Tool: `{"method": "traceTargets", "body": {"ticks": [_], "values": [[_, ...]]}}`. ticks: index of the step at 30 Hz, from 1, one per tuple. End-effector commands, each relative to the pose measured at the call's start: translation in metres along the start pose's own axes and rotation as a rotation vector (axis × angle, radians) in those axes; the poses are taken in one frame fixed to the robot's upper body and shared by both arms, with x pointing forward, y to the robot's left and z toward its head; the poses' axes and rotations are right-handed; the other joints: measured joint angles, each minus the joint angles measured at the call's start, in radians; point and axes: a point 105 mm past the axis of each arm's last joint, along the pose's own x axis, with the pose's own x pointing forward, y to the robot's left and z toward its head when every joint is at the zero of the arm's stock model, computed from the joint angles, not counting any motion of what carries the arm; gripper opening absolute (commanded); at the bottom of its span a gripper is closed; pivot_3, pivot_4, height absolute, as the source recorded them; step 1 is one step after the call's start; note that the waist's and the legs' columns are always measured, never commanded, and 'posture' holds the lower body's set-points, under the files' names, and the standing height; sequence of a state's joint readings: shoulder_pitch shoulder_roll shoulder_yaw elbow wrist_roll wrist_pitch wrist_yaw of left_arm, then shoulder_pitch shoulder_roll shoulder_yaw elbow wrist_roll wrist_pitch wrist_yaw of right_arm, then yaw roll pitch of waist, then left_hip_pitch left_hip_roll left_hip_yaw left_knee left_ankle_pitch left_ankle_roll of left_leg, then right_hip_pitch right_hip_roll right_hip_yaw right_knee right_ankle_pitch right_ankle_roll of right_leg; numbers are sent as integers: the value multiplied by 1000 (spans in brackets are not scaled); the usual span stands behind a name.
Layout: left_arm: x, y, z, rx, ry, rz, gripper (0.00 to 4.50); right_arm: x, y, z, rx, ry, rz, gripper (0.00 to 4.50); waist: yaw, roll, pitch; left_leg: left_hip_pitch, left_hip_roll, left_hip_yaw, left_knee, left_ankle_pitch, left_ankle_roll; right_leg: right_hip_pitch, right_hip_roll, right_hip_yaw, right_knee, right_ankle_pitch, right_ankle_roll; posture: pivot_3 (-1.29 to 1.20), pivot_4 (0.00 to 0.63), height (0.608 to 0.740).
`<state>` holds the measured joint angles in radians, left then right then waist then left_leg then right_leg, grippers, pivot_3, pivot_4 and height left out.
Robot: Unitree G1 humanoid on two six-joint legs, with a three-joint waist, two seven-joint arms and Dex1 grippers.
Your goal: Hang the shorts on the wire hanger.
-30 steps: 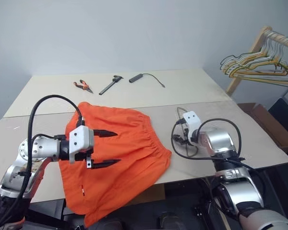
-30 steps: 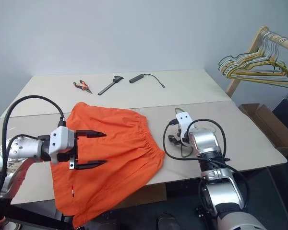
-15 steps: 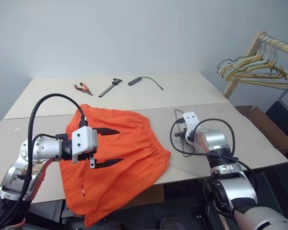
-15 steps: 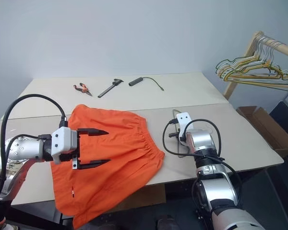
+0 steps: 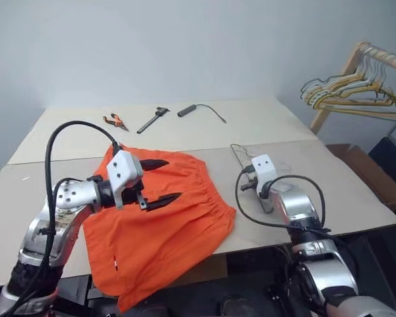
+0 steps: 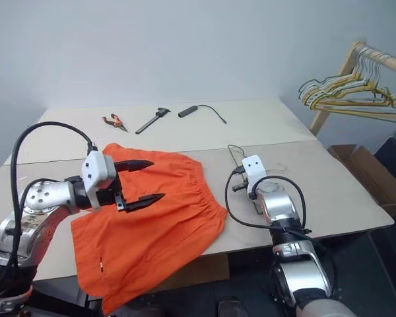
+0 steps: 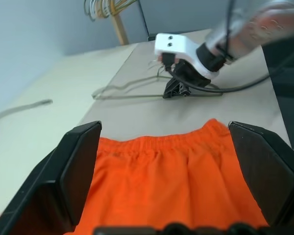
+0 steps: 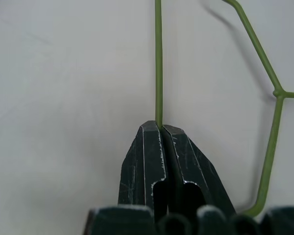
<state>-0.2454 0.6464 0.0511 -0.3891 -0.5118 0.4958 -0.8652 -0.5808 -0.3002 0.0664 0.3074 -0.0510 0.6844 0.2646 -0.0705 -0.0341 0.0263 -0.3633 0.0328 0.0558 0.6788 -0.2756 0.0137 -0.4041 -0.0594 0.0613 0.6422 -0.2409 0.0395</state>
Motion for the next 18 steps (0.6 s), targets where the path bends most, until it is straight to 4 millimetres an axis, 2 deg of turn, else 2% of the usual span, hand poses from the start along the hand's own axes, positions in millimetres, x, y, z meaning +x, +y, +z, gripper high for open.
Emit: {"method": "traceTargets", "body": {"ticks": [1,3,6,9,13,18], "values": [[13,26,9,-274,-106,169,4500,-32,5,69,-86,-342,37,13,1,0,0,-5,0,-1,1,0,0,-5,1,-1,1,0,0,-16,0,740],[26,38,8,-484,-139,242,4500,-50,18,86,-170,-476,77,13,1,0,0,-11,0,-2,2,0,0,-11,1,-1,3,1,0,-21,0,740],[43,40,28,-649,-278,234,4500,-74,43,100,-217,-613,181,13,-2,-1,-1,-16,0,-2,4,0,0,-16,0,0,4,2,1,-20,0,740],[53,51,47,-824,-429,247,4500,-86,60,109,-216,-696,202,13,2,-1,-1,-17,-1,-1,4,0,0,-16,-1,1,4,2,1,-26,0,740],[59,51,51,-864,-431,242,4500,-92,80,110,-264,-733,228,13,1,-1,-1,-16,-1,-1,5,0,0,-16,0,2,4,3,1,-29,0,740],[62,53,52,-837,-414,269,4500,-98,91,110,-303,-764,230,13,2,-1,-1,-17,-2,0,5,1,-1,-16,0,2,3,3,1,-31,0,740]]}}
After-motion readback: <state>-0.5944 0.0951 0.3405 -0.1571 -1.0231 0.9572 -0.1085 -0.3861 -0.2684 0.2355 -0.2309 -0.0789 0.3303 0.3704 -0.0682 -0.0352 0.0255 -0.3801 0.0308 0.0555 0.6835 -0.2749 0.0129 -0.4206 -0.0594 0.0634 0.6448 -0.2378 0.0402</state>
